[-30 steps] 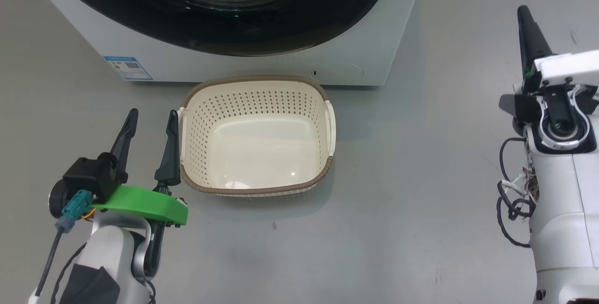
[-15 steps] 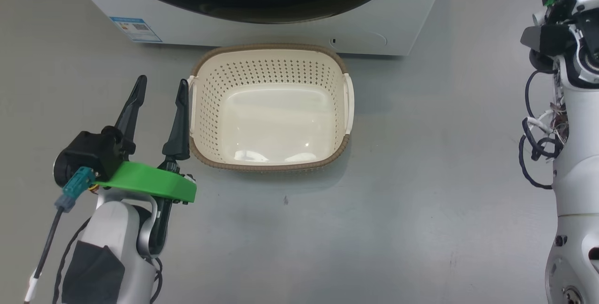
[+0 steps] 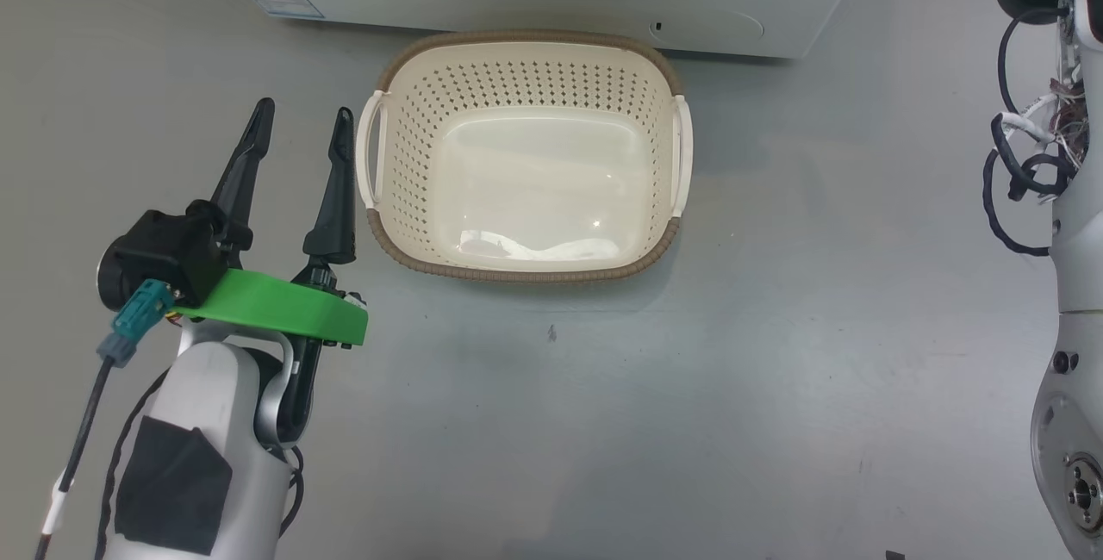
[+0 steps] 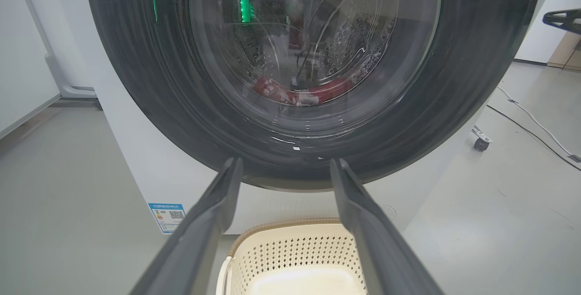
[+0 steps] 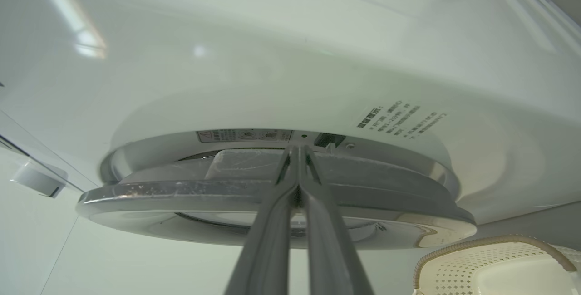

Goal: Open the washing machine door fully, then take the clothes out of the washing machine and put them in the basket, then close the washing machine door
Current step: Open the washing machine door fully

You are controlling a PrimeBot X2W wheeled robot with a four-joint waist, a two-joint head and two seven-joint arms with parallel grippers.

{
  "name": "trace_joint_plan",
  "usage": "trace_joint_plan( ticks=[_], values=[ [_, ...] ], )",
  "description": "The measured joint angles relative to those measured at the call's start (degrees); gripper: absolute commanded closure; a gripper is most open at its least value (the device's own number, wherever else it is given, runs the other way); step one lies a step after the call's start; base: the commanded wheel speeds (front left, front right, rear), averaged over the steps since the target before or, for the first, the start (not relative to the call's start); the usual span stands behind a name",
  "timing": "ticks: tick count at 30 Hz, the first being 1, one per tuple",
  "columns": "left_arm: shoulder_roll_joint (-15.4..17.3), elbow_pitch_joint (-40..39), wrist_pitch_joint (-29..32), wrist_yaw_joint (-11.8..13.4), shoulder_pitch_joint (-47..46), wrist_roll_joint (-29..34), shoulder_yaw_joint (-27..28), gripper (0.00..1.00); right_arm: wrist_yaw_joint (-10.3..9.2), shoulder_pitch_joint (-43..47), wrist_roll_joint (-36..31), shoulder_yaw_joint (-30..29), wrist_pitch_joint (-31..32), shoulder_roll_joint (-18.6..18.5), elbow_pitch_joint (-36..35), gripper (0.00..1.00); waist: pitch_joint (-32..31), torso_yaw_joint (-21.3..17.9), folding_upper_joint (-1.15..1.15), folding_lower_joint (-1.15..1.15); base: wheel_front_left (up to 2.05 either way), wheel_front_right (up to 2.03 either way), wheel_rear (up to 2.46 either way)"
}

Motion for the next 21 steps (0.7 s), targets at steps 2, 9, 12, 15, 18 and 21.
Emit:
trace_joint_plan(
  ticks=[2, 9, 12, 15, 18, 21],
  values=[
    [-0.1, 0.0, 0.0, -0.2, -0.2, 0.0, 0.0, 0.00, -0.01, -1.0, 0.0, 0.3, 0.3, -0.1, 0.5, 1.00, 0.5, 0.5, 0.00, 0.00, 0.00, 0.00, 0.00],
    [-0.5, 0.5, 0.0, -0.5, -0.9, 0.0, -0.4, 0.00, -0.41, -3.9, 0.0, 0.3, 1.3, -0.5, 3.0, 1.00, 1.6, 2.0, 0.00, 0.00, 0.00, 0.00, 0.00],
    [-0.7, 0.8, 0.0, -0.5, -1.1, 0.0, -0.7, 0.00, -0.42, -4.2, 0.1, 0.2, 1.9, -1.1, 4.3, 1.00, 1.7, 2.8, 0.00, 0.00, 0.00, 0.00, 0.00],
    [-0.8, 1.0, 0.0, -0.5, -1.3, 0.0, -0.8, 0.00, -0.45, -4.4, 0.1, 0.0, 1.9, -1.4, 5.2, 1.00, 1.8, 3.3, 0.00, -0.01, 0.00, 0.00, 0.00],
    [-1.0, 1.3, 0.0, -0.6, -1.6, 0.0, -1.1, 0.00, -0.96, -5.2, 0.2, -0.3, 2.2, -1.6, 6.5, 1.00, 1.8, 4.0, 0.00, -0.01, 0.00, 0.00, 0.00],
    [-1.1, 1.4, 0.0, -0.7, -1.7, 0.0, -1.2, 0.00, -1.00, -6.2, 0.7, -0.6, 2.6, -1.6, 7.4, 1.00, 1.8, 4.6, 0.00, -0.01, 0.00, 0.00, 0.00]
  ],
)
